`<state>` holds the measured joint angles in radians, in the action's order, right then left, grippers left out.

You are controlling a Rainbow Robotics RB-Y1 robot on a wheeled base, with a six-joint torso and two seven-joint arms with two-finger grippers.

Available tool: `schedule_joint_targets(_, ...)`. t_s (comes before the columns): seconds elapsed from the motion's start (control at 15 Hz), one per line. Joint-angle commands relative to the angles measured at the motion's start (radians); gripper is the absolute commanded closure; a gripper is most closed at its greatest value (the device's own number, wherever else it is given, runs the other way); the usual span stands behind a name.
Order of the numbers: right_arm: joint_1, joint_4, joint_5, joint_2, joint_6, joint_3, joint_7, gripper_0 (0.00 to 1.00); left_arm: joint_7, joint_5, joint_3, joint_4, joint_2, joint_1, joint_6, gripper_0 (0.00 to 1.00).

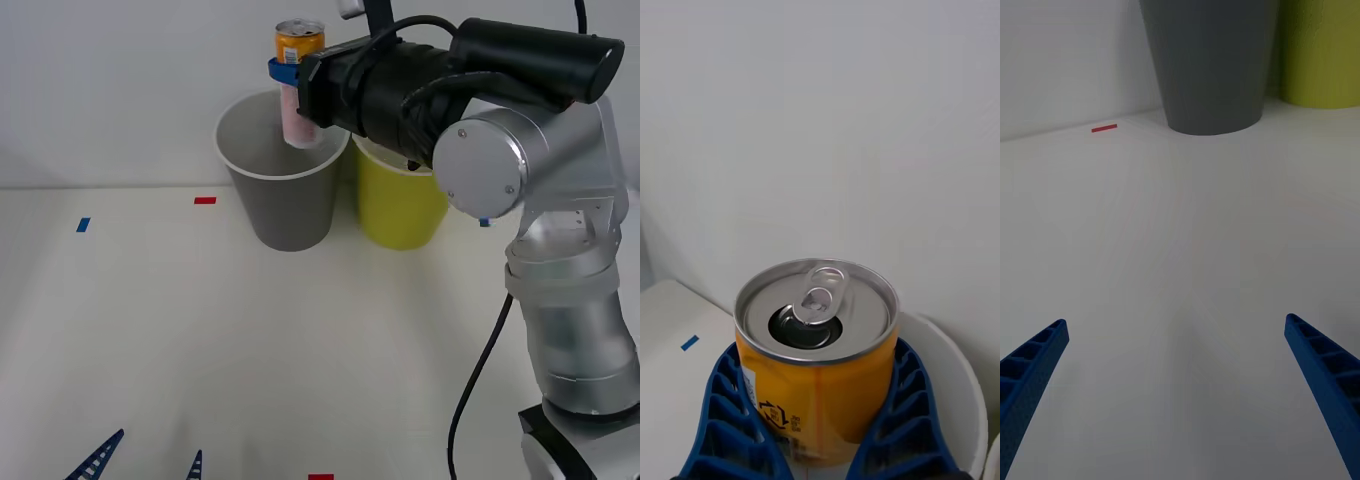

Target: Put cans in the gray bin and PET bottles in the light green bin.

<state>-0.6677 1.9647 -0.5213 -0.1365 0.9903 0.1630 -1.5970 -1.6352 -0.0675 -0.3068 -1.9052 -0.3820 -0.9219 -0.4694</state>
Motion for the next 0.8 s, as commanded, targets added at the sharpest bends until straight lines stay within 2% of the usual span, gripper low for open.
schedule_joint_targets(0.07, -0.026, -0.101, -0.006, 0.000, -0.128, 0.029, -0.009, 0.97, 0.000, 0.000, 0.000, 0.000, 0.000, 0.000, 0.000, 0.00)
schedule_joint_targets(0.27, -0.072, -0.251, -0.002, 0.006, -0.286, 0.073, -0.014, 1.00, 0.000, 0.000, 0.000, 0.000, 0.000, 0.000, 0.000, 0.00)
schedule_joint_targets(0.47, -0.098, -0.296, 0.015, 0.005, -0.299, 0.073, -0.012, 1.00, 0.000, 0.000, 0.000, 0.000, 0.000, 0.000, 0.000, 0.00)
schedule_joint_targets(0.8, -0.132, -0.414, 0.024, 0.012, -0.407, 0.076, -0.021, 1.00, 0.000, 0.000, 0.000, 0.000, 0.000, 0.000, 0.000, 0.00)
